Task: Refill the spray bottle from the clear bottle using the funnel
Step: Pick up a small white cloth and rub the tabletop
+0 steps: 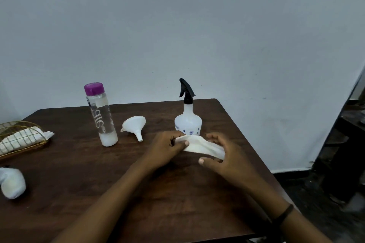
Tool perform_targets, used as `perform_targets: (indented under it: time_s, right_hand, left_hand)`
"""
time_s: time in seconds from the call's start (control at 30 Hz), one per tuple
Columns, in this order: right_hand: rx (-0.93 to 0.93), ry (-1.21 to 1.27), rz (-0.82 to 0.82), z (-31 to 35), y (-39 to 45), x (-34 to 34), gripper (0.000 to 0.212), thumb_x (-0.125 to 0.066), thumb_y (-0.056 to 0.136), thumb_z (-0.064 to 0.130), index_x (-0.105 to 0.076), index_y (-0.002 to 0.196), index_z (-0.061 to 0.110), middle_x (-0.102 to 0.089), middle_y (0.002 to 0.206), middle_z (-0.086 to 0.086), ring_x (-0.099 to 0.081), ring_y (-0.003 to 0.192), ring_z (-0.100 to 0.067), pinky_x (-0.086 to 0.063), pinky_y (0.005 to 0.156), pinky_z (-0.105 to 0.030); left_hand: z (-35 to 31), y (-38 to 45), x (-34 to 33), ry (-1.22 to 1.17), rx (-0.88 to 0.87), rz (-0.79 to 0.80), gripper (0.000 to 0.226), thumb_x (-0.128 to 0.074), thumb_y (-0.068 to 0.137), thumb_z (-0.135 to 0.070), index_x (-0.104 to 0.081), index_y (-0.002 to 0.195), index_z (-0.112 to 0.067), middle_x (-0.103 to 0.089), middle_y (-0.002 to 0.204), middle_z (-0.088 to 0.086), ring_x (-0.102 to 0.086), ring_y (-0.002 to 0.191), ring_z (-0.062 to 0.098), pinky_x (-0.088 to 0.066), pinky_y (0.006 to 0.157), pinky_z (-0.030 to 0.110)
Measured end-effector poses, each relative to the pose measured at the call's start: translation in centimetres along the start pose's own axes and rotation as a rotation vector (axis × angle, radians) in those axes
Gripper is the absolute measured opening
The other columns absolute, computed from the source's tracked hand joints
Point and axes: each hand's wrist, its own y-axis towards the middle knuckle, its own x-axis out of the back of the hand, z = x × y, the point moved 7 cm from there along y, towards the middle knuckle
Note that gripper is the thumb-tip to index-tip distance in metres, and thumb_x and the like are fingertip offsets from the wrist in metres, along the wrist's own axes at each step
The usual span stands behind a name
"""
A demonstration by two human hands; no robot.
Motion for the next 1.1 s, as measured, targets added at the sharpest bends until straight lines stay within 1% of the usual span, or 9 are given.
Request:
perform_targets:
  time_s: [0.13,0.23,0.37,0.43,0.5,0.6,0.8,0.93,1.1]
  right_hand:
    - [0.057,0.014,-0.242,-1.8,-1.0,3.9,0.028,-0.074,0.087,0.017,-0.064,0.100,0.039,-0.066,0.101,0.026,-0.063,0.095,0.002,-0.045,0.076,-0.004]
    - [0.037,0.048,-0.364,-3.5,-1.2,6.8,0.026,-0.071,0.088,0.008,-0.067,0.088,0.034,-0.069,0.089,0.022,-0.065,0.089,0.003,-0.048,0.074,-0.008]
    - [-0.031,0.053,-0.474,-6.1,-1.2,10.8,0.017,-0.072,0.086,0.006,-0.068,0.088,0.023,-0.069,0.087,0.014,-0.068,0.081,-0.006,-0.057,0.071,-0.023]
    - [-0.074,0.101,-0.531,-7.7,-1.3,12.6,0.014,-0.070,0.087,0.004,-0.065,0.088,0.017,-0.068,0.086,0.007,-0.071,0.079,-0.015,-0.061,0.061,-0.026]
    - [-0.112,0.085,-0.597,-9.5,-1.5,14.5,0.012,-0.067,0.089,0.004,-0.062,0.088,0.015,-0.064,0.085,0.004,-0.071,0.080,-0.018,-0.061,0.056,-0.025]
    - [-0.159,0.035,-0.661,-12.8,-2.0,16.9,0.011,-0.064,0.090,0.004,-0.060,0.086,0.013,-0.060,0.083,0.004,-0.070,0.081,-0.022,-0.063,0.058,-0.030]
    - [-0.365,-0.092,-0.678,-22.2,-4.0,17.7,0.010,-0.057,0.086,0.010,-0.062,0.086,0.019,-0.064,0.077,0.005,-0.070,0.076,-0.029,-0.060,0.074,-0.052]
    - [-0.513,-0.214,-0.585,-28.0,-5.6,14.7,0.015,-0.058,0.085,0.004,-0.068,0.096,0.006,-0.071,0.099,-0.017,-0.065,0.095,-0.035,-0.048,0.080,-0.036]
    - [-0.668,-0.223,-0.481,-34.6,-7.3,10.5,0.012,-0.055,0.087,0.005,-0.064,0.095,0.007,-0.067,0.103,-0.018,-0.062,0.096,-0.037,-0.041,0.073,-0.034]
  left_hand:
    - [-1.1,1.5,-2.1,-0.059,0.043,0.011,0.017,-0.066,0.093,-0.031,-0.072,0.082,-0.019,-0.070,0.077,0.001,-0.064,0.072,0.020,-0.050,0.063,0.039]
    - [-2.4,2.6,-4.1,-0.106,0.050,0.031,0.015,-0.066,0.093,-0.033,-0.072,0.082,-0.024,-0.070,0.077,0.003,-0.063,0.070,0.015,-0.046,0.062,0.029]
    - [-4.3,4.8,-6.8,-0.057,0.006,0.032,0.014,-0.067,0.092,-0.028,-0.066,0.079,-0.027,-0.062,0.071,0.001,-0.052,0.063,0.004,-0.040,0.060,0.019]
    - [-5.0,6.0,-8.2,-0.023,-0.013,0.017,0.006,-0.068,0.091,-0.024,-0.068,0.095,-0.020,-0.066,0.084,-0.001,-0.058,0.073,0.004,-0.044,0.067,0.018]
    - [-5.9,7.1,-9.7,-0.040,-0.018,-0.008,0.025,-0.069,0.089,-0.019,-0.065,0.114,-0.018,-0.067,0.098,-0.005,-0.062,0.087,0.005,-0.048,0.076,0.016]
    - [-7.6,8.5,-12.0,0.012,-0.060,0.001,0.033,-0.068,0.089,-0.019,-0.062,0.121,-0.015,-0.066,0.107,-0.003,-0.063,0.094,0.011,-0.052,0.083,0.024]
    - [-9.4,10.4,-18.0,0.106,-0.166,0.114,0.035,-0.066,0.092,-0.025,-0.062,0.125,-0.014,-0.067,0.104,-0.006,-0.064,0.090,0.008,-0.053,0.083,0.028]
    - [-10.3,11.4,-21.7,0.176,-0.234,0.171,0.027,-0.064,0.093,-0.025,-0.067,0.117,-0.012,-0.072,0.100,-0.003,-0.066,0.090,0.014,-0.053,0.080,0.032]
    - [-10.7,12.9,-25.9,0.262,-0.258,0.294,0.022,-0.062,0.092,-0.032,-0.070,0.104,-0.016,-0.073,0.096,-0.003,-0.067,0.090,0.016,-0.055,0.082,0.041]
